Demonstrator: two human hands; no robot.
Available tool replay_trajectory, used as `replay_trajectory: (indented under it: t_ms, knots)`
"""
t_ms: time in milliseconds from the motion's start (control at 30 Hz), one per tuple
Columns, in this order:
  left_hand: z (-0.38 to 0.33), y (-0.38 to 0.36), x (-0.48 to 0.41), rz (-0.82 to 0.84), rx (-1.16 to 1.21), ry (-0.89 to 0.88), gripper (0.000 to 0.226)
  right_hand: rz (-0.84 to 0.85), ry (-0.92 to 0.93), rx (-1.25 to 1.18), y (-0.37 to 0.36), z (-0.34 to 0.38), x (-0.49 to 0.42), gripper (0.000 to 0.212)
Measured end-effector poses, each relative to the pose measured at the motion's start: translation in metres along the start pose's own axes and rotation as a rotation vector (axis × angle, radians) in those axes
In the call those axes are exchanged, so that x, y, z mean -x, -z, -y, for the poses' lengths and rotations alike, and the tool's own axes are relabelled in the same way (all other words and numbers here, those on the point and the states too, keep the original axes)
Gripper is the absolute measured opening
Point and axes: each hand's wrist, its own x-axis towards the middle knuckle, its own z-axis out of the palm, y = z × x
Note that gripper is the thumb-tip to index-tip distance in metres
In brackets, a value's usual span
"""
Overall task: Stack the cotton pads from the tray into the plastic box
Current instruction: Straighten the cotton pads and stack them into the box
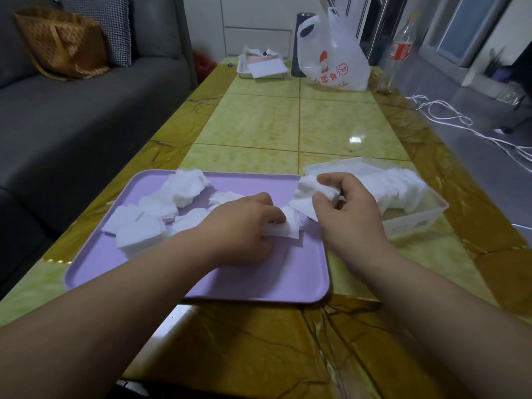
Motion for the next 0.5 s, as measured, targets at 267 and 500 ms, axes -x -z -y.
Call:
replay_trajectory:
  t_ms: [267,500]
  knots:
    - [0.009,-0.004,-0.001,-0.189,0.206,0.015,0.020,0.010,0.020,-0.008,-0.001,-0.001,0.000,0.022]
    - [0.005,0.027,0.010,-0.133,0.688,0.128,0.009,0.079,-0.047,-0.116,-0.002,-0.003,-0.002,0.027]
